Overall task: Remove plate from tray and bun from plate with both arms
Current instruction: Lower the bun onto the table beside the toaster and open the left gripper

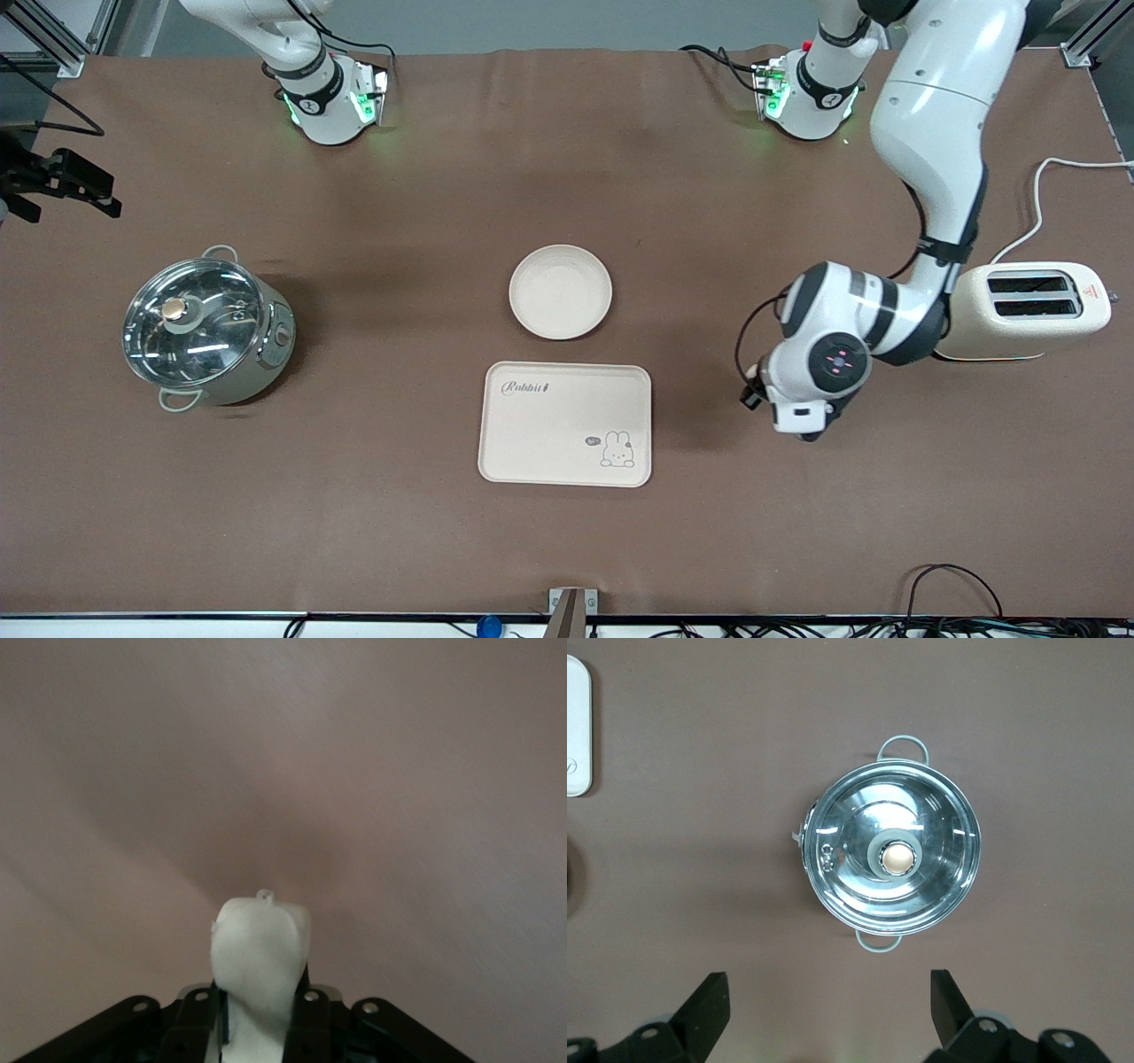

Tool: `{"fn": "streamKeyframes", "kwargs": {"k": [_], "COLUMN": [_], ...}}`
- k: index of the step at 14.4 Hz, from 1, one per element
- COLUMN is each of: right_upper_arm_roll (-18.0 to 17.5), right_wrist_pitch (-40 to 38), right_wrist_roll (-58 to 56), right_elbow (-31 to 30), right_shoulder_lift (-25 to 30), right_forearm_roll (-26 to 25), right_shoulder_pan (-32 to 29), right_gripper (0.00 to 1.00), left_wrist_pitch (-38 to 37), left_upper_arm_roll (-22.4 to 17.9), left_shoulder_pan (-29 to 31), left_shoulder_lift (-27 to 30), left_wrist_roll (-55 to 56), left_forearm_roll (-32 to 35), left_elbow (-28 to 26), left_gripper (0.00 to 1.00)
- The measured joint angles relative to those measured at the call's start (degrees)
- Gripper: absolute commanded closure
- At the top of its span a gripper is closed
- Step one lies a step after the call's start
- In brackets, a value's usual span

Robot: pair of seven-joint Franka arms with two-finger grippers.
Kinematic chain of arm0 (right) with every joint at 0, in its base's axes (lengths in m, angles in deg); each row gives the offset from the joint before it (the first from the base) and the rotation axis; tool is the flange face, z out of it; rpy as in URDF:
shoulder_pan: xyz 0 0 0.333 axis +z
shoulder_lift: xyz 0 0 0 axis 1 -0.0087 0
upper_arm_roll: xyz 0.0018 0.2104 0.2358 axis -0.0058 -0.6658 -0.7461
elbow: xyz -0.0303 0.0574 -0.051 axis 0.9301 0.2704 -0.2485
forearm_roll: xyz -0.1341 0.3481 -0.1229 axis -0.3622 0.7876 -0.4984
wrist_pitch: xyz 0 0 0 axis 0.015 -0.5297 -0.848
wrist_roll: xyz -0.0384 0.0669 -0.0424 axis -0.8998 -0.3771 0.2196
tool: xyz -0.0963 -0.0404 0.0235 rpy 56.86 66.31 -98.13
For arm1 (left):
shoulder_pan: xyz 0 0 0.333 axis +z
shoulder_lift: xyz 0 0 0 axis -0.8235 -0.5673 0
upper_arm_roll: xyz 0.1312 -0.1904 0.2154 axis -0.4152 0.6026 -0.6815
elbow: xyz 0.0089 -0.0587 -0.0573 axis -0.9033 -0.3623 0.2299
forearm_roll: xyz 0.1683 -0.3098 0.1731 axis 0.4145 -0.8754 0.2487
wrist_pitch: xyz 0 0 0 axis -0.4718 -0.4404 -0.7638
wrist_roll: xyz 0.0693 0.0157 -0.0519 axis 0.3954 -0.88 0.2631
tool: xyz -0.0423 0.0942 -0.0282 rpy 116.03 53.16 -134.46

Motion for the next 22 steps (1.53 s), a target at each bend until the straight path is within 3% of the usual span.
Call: {"fn": "streamKeyframes", "kwargs": {"k": [3, 5, 7, 9, 10, 16, 22], "right_upper_arm_roll": [0.0, 0.0, 0.0, 0.0, 0.0, 0.0, -0.01], "right_wrist_pitch": [0.03, 0.02, 0.02, 0.02, 0.03, 0.03, 0.04], "right_wrist_roll": [0.0, 0.0, 0.0, 0.0, 0.0, 0.0, 0.0], "right_elbow": [-0.01, -0.07, -0.15, -0.17, -0.18, -0.22, -0.27], "right_shoulder_lift": [0.0, 0.0, 0.0, 0.0, 0.0, 0.0, 0.0], "right_forearm_roll": [0.06, 0.07, 0.07, 0.07, 0.07, 0.08, 0.18], "right_shoulder_pan": [0.0, 0.0, 0.0, 0.0, 0.0, 0.0, 0.0], "right_gripper": [0.0, 0.0, 0.0, 0.0, 0.0, 0.0, 0.0], "left_wrist_pitch": [-0.04, -0.04, -0.04, -0.04, -0.03, -0.27, -15.3], "left_upper_arm_roll": [0.01, 0.01, 0.01, 0.11, 0.28, 1.31, 1.25], "left_shoulder_pan": [3.3, 4.67, 5.48, 5.52, 5.51, 5.22, 5.81], "left_shoulder_lift": [-0.4, -0.71, -0.79, -0.84, -0.84, 2.99, 13.81], "left_wrist_roll": [-3.81, -5.37, -6.5, -6.52, -6.52, -9.43, -24.09], "left_forearm_roll": [0.0, 0.0, 0.0, 0.0, 0.0, 0.01, 0.01], "left_elbow": [-1.54, -2.06, -2.38, -2.45, -2.43, 0.15, 9.54], "left_gripper": [0.6, 0.41, 0.36, 0.17, 0.01, 0.0, 0.0]}}
